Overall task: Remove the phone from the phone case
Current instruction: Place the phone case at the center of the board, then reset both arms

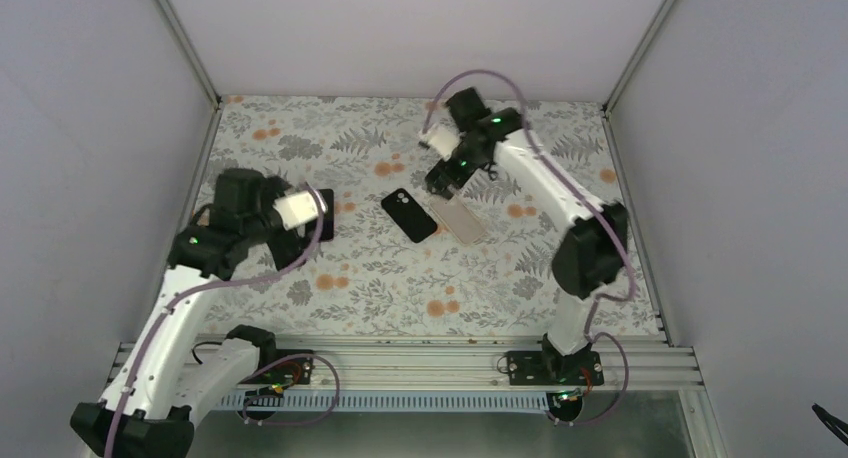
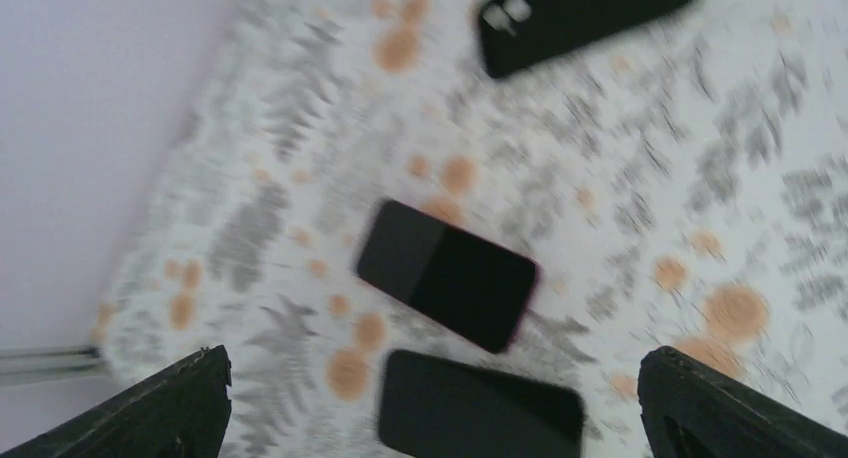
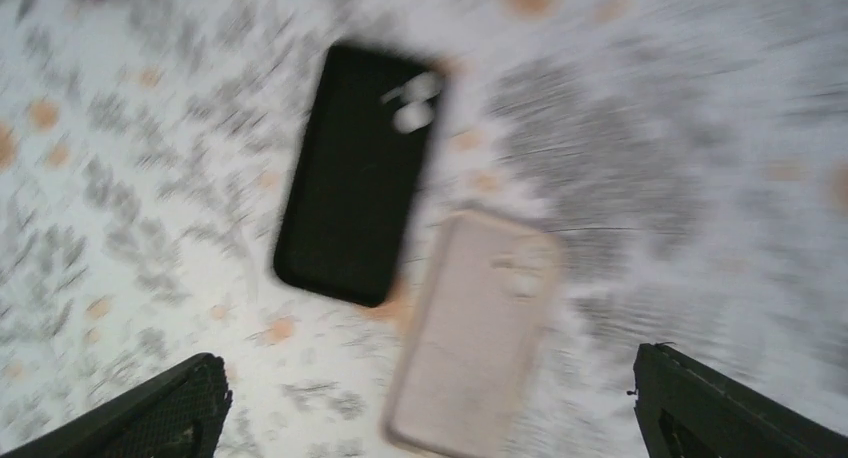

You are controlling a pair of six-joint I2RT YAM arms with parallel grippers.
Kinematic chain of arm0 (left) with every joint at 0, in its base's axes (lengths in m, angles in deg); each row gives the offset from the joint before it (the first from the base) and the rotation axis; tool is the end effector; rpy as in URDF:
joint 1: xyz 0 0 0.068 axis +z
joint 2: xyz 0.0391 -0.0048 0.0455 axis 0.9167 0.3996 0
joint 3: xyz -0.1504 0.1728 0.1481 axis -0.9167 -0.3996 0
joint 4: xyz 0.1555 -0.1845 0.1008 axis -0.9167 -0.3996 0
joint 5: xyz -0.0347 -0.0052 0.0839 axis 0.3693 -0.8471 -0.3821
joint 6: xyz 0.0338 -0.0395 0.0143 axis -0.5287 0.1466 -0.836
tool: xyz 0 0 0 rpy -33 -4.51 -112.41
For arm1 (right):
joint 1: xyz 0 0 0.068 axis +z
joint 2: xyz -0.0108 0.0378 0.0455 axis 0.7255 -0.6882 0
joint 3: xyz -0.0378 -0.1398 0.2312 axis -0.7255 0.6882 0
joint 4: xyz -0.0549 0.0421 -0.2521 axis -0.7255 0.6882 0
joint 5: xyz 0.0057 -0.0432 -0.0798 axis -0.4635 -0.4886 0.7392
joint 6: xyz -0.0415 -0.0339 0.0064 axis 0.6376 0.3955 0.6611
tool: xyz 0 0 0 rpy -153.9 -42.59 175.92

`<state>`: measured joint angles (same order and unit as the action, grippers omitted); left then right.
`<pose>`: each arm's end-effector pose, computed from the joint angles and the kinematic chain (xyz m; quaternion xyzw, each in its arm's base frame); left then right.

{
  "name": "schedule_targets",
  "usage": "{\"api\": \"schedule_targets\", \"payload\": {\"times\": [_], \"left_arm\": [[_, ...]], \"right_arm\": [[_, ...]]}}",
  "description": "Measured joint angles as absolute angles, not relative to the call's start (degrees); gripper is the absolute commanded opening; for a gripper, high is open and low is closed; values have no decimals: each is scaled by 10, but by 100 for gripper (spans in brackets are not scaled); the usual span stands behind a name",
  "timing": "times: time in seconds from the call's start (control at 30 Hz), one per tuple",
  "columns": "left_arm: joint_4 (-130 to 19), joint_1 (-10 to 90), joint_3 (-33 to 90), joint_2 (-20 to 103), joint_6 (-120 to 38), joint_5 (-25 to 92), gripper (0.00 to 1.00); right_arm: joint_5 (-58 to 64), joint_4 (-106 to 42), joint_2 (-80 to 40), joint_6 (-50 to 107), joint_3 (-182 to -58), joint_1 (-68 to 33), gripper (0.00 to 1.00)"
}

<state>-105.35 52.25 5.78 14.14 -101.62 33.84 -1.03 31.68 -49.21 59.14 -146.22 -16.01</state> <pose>0.1572 -0.0452 0.2978 0.5102 0.7723 0.0455 0.3758 0.3374 0.2073 0.2809 -0.4622 0.8674 0.1122 0.1464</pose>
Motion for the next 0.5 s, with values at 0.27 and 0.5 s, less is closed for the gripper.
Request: {"api": "schedule_targets", "payload": {"times": [0.27, 0.5], "left_arm": [[-1024, 674, 261, 225, -902, 371, 100], [-921, 922, 258, 349, -791, 424, 100]], "right_arm": [[66, 153, -268, 542, -1423, -363, 100], [121, -8, -139, 519, -1201, -470, 100]]}}
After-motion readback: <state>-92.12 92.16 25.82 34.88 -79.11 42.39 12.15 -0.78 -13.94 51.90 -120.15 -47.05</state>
